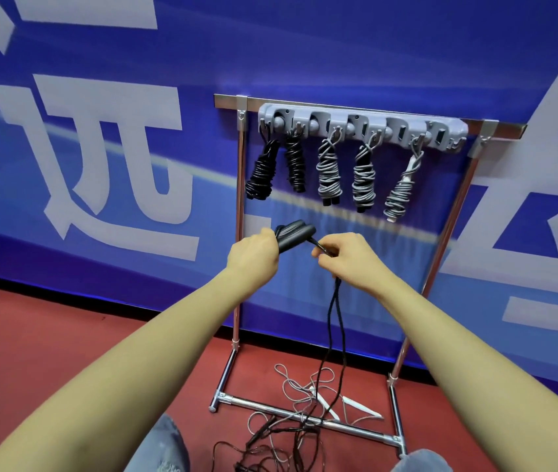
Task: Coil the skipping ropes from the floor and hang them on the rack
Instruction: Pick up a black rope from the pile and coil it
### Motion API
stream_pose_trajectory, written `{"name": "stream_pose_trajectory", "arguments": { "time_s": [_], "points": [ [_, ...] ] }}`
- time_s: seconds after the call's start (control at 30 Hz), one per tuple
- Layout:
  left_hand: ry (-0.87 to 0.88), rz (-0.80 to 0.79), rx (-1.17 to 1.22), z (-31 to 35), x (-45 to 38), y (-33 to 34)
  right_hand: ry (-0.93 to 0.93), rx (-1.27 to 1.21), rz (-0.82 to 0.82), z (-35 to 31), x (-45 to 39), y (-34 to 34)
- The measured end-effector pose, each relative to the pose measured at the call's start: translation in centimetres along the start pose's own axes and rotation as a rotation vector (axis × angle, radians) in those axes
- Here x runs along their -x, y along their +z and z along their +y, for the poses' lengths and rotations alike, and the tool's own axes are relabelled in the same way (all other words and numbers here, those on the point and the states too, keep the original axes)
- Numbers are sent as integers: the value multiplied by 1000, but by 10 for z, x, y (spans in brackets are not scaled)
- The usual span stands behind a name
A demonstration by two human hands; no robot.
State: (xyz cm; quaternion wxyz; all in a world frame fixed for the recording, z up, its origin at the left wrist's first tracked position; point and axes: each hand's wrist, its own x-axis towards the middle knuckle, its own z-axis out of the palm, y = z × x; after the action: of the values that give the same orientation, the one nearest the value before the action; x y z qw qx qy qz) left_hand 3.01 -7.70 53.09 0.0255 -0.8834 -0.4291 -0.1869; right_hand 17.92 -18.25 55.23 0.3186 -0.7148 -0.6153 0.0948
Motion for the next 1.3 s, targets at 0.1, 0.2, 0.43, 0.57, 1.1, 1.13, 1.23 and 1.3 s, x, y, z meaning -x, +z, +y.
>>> {"name": "stream_pose_trajectory", "arguments": {
  "time_s": [0.1, 0.2, 0.43, 0.57, 1.1, 1.13, 1.23, 1.3],
  "points": [
    [7, -54, -19, 1, -1, -4, -355, 741, 201, -4, -10, -9],
    [36, -90, -48, -1, -1, -9, -708, 946, 438, -2, -11, -10],
    [244, -153, -249, -11, 5, -16, -68, 114, 392, -18, 0, 12],
    [407, -146, -255, -22, 12, -5, 111, -86, 259, -17, -16, 14],
    [256, 192, 21, 8, 12, -23, 187, -307, 164, -7, -7, 27],
    [212, 180, 34, 11, 11, -21, 177, -319, 145, -8, -5, 26],
    [117, 149, 43, 17, 8, -12, 202, -327, 72, -6, 2, 28],
    [76, 107, 6, 16, 6, -7, 219, -376, 10, -3, 8, 32]
  ]
}}
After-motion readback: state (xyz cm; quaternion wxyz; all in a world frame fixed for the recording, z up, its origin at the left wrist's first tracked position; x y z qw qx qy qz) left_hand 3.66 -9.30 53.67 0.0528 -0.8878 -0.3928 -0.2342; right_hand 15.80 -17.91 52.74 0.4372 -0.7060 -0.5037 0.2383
